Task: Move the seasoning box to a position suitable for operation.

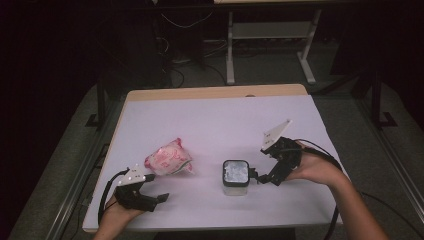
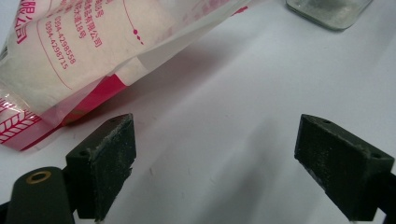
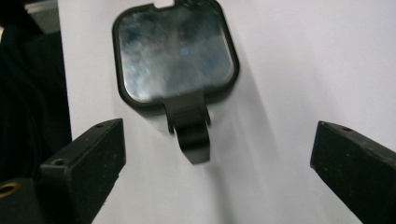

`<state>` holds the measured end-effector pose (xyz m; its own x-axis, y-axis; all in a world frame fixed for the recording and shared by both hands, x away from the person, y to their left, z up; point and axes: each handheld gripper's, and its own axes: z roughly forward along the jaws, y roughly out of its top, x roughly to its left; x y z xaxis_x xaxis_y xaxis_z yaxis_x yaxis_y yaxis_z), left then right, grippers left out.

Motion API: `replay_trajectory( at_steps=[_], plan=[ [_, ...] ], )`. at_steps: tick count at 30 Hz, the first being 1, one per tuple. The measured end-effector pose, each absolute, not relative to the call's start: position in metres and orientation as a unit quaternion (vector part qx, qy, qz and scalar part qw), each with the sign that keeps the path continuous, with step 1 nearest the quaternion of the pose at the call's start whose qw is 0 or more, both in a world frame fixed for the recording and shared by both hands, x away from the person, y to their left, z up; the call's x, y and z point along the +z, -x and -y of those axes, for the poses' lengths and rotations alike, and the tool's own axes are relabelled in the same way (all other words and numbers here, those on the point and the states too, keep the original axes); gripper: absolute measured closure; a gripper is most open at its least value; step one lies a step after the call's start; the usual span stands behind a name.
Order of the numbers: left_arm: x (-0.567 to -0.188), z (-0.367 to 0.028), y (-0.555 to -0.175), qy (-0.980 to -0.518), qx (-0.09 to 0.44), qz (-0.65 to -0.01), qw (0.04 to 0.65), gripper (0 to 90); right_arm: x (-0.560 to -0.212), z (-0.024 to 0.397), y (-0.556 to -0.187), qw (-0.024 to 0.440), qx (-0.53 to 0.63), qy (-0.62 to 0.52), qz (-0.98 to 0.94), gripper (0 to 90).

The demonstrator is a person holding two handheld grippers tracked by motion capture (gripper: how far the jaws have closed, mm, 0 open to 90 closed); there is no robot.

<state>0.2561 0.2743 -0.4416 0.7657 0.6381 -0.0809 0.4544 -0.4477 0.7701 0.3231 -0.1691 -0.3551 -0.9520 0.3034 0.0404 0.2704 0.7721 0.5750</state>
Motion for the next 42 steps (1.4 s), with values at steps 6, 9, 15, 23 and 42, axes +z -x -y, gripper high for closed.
replay_trajectory(
  at_steps=[6,9,15,23,42],
  plan=[
    [-0.442,-0.274,-0.256,-0.845,0.108,-0.323,0.413,12.3,-0.366,0.201,-0.313,0.029,0.349,-0.224,-0.909,12.5],
    [-0.442,-0.274,-0.256,-0.845,0.108,-0.323,0.413,12.3,-0.371,0.206,-0.310,0.032,0.358,-0.238,-0.902,14.6],
    [-0.441,-0.276,-0.255,-0.841,0.108,-0.328,0.416,12.4,-0.386,0.221,-0.302,0.053,0.397,-0.281,-0.872,39.4],
    [-0.442,-0.275,-0.255,-0.841,0.109,-0.328,0.416,12.4,-0.409,0.236,-0.286,0.077,0.446,-0.320,-0.832,71.3],
    [-0.443,-0.277,-0.256,-0.842,0.113,-0.325,0.415,12.5,-0.424,0.215,-0.269,0.032,0.493,-0.252,-0.832,89.7]
  ],
)
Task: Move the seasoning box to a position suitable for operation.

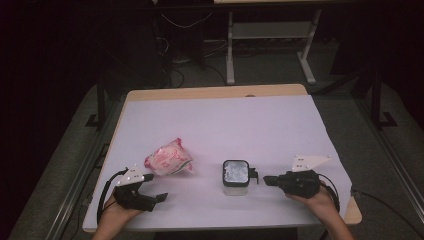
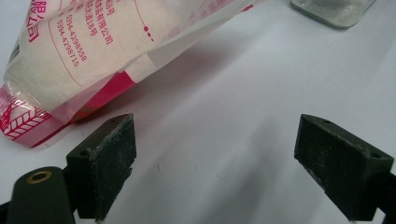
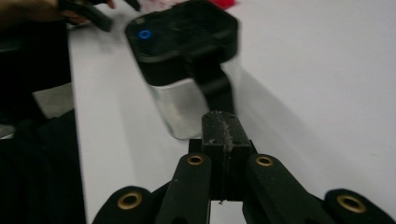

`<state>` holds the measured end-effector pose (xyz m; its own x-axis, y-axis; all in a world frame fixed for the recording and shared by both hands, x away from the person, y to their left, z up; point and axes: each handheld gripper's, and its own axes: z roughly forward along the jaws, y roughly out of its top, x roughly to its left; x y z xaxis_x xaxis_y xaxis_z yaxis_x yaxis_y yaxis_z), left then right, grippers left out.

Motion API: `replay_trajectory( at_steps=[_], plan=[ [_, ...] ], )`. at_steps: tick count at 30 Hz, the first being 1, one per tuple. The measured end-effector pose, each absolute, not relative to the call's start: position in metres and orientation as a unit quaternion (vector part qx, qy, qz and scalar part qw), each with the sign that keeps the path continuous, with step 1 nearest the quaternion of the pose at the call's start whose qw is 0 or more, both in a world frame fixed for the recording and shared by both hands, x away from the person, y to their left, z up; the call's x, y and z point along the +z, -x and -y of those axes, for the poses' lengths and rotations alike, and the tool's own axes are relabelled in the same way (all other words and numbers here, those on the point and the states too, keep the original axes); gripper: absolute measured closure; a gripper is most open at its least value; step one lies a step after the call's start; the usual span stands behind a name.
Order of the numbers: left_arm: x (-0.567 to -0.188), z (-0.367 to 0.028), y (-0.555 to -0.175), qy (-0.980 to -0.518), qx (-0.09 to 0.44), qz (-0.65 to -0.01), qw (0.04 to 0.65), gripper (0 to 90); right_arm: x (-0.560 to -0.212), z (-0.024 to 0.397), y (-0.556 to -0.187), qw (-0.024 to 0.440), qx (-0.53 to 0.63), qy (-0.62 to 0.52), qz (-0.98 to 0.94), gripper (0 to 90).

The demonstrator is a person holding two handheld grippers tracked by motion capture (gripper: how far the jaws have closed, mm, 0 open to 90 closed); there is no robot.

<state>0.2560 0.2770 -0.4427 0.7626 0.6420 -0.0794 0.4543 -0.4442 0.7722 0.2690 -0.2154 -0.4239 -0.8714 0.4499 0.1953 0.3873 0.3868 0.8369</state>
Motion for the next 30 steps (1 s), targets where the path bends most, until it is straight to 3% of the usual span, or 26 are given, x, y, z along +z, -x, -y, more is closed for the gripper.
replay_trajectory(
  at_steps=[6,30],
  plan=[
    [-0.442,-0.276,-0.255,-0.844,0.111,-0.322,0.413,12.5,-0.428,0.202,-0.269,0.020,0.486,-0.237,-0.841,89.7],
    [-0.443,-0.274,-0.255,-0.846,0.109,-0.319,0.412,12.5,-0.435,0.201,-0.287,0.057,0.479,-0.264,-0.835,89.8]
  ],
)
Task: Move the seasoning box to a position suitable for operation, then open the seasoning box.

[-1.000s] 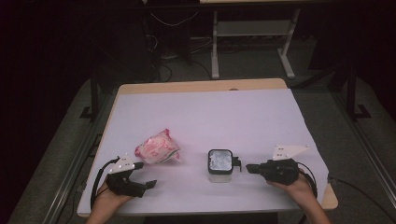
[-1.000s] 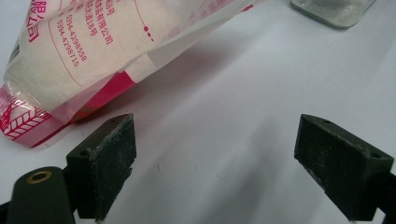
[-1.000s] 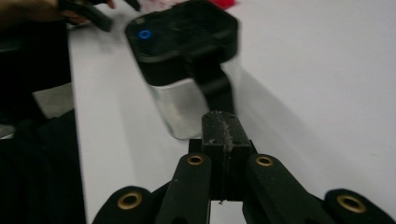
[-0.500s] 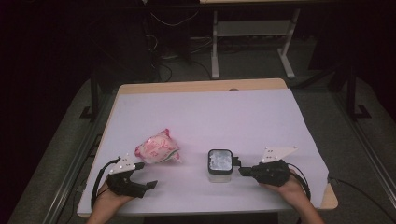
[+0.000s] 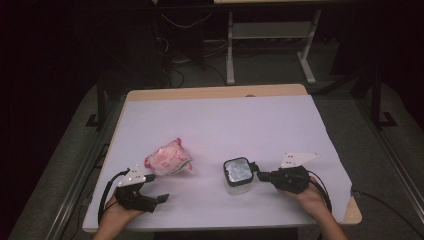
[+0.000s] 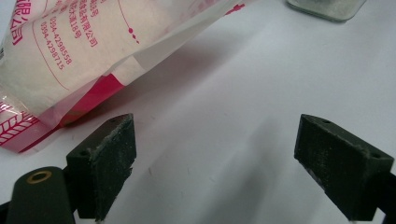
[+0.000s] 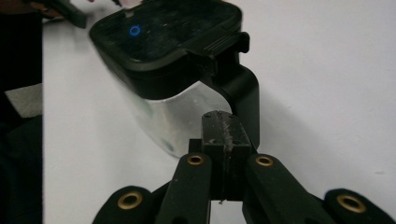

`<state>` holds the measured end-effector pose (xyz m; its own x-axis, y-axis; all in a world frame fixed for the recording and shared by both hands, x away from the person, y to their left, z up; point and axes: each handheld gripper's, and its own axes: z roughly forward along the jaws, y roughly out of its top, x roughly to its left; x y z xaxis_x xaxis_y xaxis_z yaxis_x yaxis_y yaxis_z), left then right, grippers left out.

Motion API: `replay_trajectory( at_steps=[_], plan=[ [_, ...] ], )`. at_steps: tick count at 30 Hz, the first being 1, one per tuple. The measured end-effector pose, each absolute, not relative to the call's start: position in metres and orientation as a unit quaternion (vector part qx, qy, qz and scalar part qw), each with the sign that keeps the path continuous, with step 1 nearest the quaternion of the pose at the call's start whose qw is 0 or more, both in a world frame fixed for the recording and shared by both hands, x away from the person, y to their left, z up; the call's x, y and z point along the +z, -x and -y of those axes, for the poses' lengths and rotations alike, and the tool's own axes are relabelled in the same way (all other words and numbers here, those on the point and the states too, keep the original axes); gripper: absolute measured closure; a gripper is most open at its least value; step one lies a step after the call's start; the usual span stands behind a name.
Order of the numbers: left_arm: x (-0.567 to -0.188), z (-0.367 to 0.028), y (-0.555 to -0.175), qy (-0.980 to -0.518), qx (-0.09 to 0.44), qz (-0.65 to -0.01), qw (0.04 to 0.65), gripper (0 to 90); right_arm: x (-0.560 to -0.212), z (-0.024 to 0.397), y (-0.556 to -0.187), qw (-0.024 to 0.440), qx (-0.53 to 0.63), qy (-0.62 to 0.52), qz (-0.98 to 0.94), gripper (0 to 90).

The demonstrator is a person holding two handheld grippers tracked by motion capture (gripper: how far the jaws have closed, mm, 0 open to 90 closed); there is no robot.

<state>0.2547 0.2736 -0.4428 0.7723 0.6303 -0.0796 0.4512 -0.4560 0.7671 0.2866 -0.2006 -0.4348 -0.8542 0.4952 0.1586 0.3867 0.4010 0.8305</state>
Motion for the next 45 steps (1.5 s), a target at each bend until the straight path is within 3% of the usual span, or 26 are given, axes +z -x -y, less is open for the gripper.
replay_trajectory(
  at_steps=[12,13,15,16,17,18,19,27,35,45],
  plan=[
    [-0.442,-0.274,-0.253,-0.843,0.107,-0.320,0.418,12.7,-0.433,0.211,-0.287,0.067,0.486,-0.274,-0.827,86.9],
    [-0.442,-0.274,-0.253,-0.844,0.106,-0.320,0.418,12.7,-0.433,0.213,-0.287,0.071,0.484,-0.277,-0.827,83.6],
    [-0.441,-0.274,-0.252,-0.845,0.107,-0.315,0.418,12.8,-0.433,0.220,-0.286,0.084,0.484,-0.290,-0.821,68.2],
    [-0.441,-0.274,-0.252,-0.845,0.107,-0.315,0.418,12.8,-0.433,0.220,-0.286,0.084,0.484,-0.290,-0.821,68.2],
    [-0.440,-0.273,-0.252,-0.846,0.106,-0.314,0.418,12.8,-0.433,0.224,-0.286,0.089,0.486,-0.297,-0.817,57.0],
    [-0.440,-0.273,-0.252,-0.846,0.106,-0.314,0.418,12.9,-0.433,0.224,-0.286,0.089,0.486,-0.297,-0.817,57.0],
    [-0.440,-0.272,-0.251,-0.846,0.105,-0.313,0.420,12.9,-0.435,0.227,-0.287,0.100,0.482,-0.306,-0.815,47.3],
    [-0.437,-0.266,-0.247,-0.850,0.099,-0.297,0.425,12.9,-0.442,0.237,-0.293,0.125,0.471,-0.338,-0.805,28.0],
    [-0.435,-0.256,-0.243,-0.853,0.089,-0.282,0.431,12.9,-0.448,0.242,-0.297,0.140,0.465,-0.356,-0.798,20.4],
    [-0.431,-0.238,-0.236,-0.854,0.074,-0.258,0.445,12.9,-0.450,0.246,-0.299,0.145,0.466,-0.367,-0.792,20.2]
  ],
)
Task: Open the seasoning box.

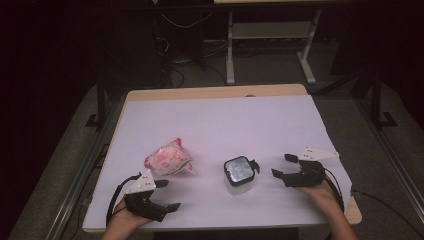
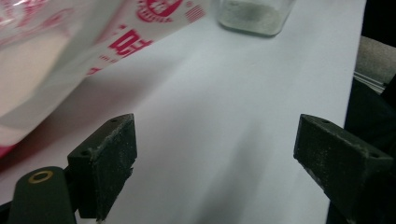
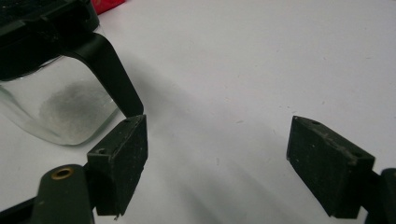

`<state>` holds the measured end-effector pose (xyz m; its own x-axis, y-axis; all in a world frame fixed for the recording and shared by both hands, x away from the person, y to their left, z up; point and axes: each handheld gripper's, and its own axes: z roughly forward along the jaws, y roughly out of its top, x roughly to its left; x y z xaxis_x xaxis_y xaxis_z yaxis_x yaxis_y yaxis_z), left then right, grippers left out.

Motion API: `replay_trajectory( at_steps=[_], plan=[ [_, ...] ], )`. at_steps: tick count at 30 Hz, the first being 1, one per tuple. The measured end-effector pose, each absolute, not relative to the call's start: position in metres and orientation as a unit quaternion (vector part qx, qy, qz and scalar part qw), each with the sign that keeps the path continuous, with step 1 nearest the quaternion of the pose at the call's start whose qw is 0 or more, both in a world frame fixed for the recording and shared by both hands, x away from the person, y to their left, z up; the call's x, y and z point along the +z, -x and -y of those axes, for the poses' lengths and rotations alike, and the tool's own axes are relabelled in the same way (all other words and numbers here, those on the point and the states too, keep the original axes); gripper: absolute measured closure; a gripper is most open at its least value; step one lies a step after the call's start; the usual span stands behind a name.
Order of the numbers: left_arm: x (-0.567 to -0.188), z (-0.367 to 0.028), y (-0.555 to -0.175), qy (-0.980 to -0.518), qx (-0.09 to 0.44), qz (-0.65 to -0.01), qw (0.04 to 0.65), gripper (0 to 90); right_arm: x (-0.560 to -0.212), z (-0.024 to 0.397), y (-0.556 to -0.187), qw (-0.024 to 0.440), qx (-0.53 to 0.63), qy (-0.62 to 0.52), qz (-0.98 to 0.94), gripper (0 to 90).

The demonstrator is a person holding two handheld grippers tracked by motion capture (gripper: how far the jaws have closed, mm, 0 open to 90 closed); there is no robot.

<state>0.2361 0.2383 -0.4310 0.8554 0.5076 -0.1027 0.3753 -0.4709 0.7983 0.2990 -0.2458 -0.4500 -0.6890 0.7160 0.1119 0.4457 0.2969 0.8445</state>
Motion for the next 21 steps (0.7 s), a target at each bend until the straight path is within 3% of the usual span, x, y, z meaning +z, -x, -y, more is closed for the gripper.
replay_trajectory(
  at_steps=[21],
  plan=[
    [-0.418,-0.178,-0.220,-0.852,0.052,-0.214,0.474,12.9,-0.451,0.246,-0.300,0.146,0.466,-0.367,-0.791,20.2]
  ],
)
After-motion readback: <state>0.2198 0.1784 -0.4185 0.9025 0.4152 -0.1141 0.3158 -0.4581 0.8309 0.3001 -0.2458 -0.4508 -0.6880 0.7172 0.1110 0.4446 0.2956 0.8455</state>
